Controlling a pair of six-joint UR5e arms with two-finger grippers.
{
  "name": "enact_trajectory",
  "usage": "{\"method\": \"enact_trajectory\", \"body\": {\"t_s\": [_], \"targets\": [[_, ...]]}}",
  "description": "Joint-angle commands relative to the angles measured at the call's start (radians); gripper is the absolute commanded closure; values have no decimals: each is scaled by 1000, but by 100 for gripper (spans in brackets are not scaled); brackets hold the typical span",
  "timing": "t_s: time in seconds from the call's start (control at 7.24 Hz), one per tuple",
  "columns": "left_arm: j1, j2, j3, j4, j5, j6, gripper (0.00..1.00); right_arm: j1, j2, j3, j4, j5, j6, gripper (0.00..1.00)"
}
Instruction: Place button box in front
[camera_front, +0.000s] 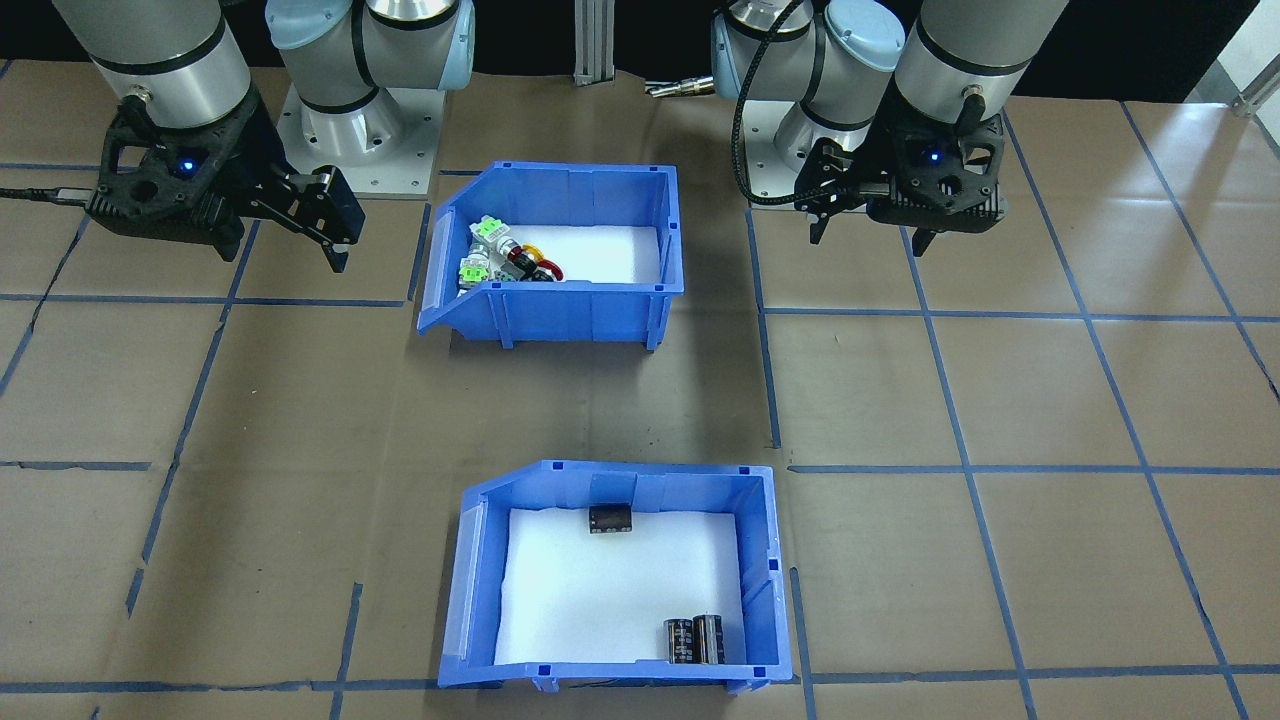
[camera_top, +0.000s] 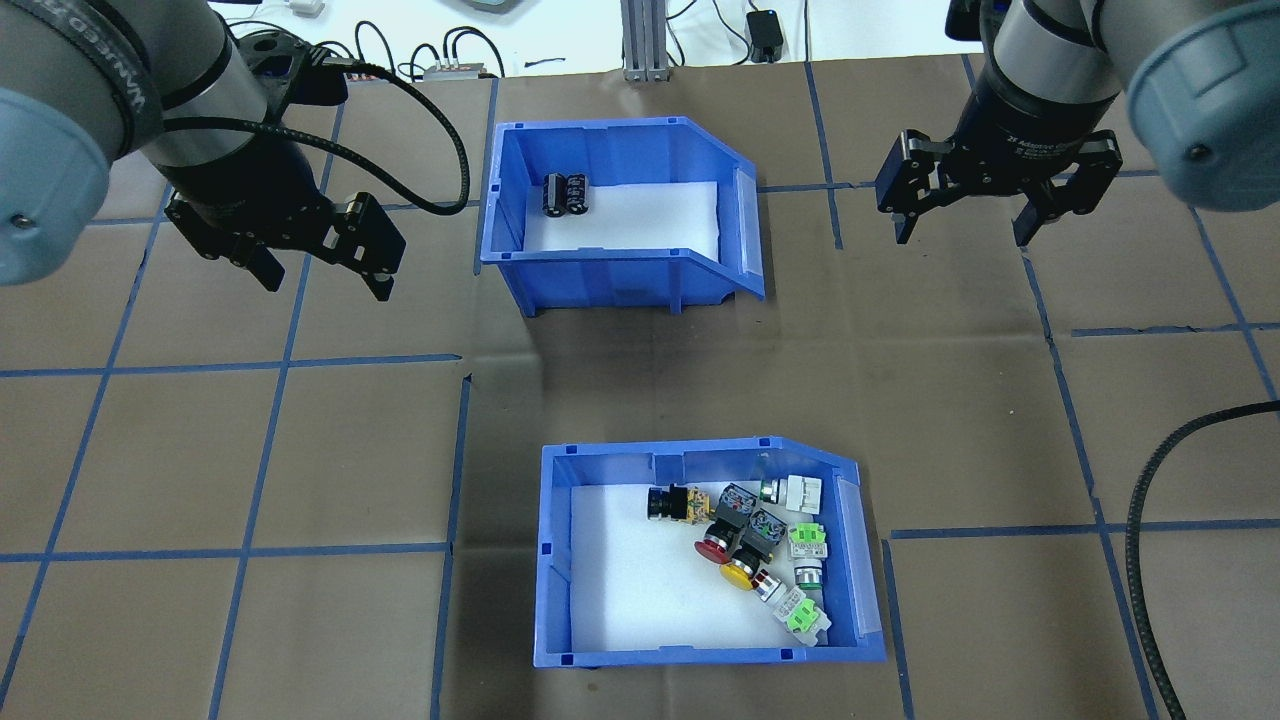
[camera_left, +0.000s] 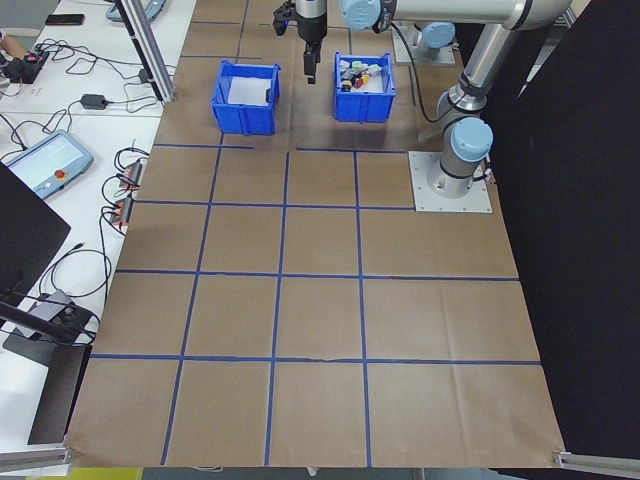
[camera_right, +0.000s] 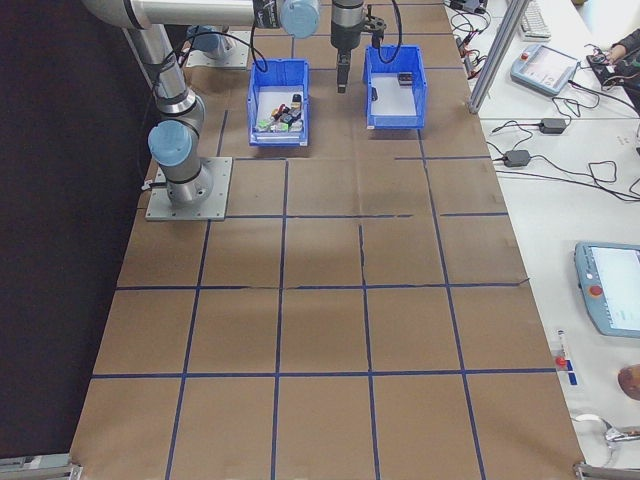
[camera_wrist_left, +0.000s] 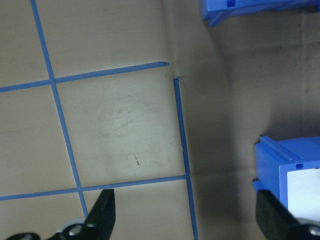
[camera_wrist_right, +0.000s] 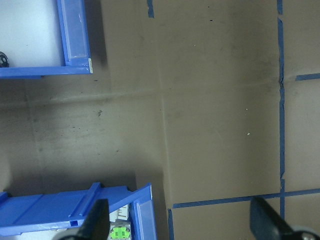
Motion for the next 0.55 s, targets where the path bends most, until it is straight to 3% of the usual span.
{"method": "enact_trajectory", "body": {"t_s": [0.0, 0.41], "targets": [[0, 1, 0, 1, 0, 1, 0, 0, 0, 0, 1, 0, 0, 0], [0, -1, -1, 2, 0, 1, 0, 0, 0, -5, 0, 0, 0, 0]]}}
